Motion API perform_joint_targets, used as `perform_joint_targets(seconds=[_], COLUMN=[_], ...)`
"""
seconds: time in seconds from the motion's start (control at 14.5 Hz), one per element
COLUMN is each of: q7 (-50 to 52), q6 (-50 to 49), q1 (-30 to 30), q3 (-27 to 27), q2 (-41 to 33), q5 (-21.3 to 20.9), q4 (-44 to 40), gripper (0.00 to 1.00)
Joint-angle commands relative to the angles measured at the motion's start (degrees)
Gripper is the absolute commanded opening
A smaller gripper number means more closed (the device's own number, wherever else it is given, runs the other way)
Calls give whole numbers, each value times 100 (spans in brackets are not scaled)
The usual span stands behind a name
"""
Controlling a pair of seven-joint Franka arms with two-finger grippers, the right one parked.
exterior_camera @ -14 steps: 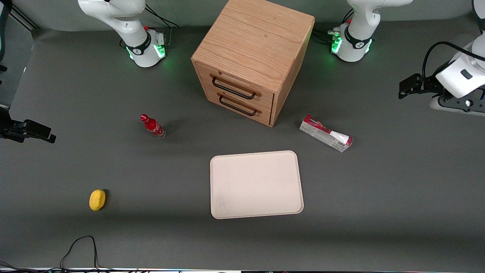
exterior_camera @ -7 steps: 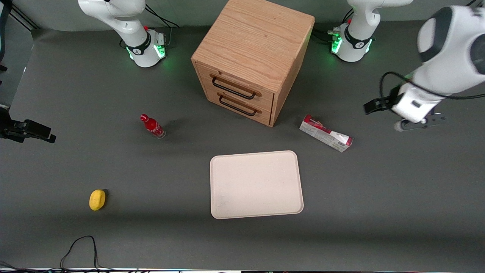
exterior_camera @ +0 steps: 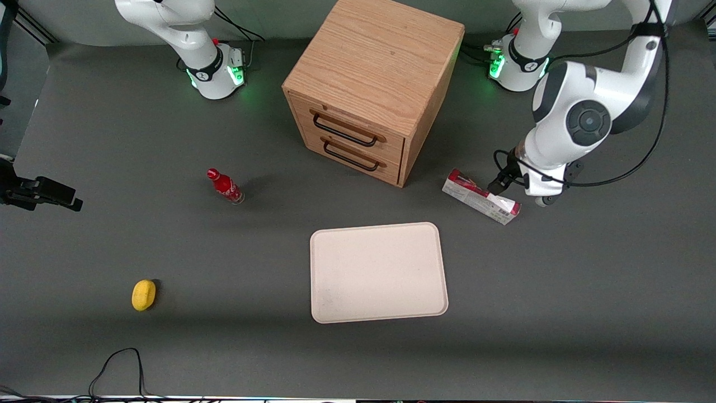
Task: Place red cookie box on tray
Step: 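Move the left gripper down over the red-and-white cookie box, then close the left gripper on the end of the cookie box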
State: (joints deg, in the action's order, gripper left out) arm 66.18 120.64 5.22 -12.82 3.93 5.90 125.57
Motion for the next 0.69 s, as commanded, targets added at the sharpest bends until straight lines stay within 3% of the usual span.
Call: perform_joint_targets(seconds=[0.0,0.41,0.48,0.55,0.62], q7=[842,1002,993,967,958], q6=[703,1803,1848,1840,1814], q1=[233,322,322,322,313], q3=[69,104,104,113,113], q2=[352,1074,1101,1119,1119], q5=[87,34,34,16,-10], q4=[195,327,327,327,327], gripper=[100,97,84,65,38])
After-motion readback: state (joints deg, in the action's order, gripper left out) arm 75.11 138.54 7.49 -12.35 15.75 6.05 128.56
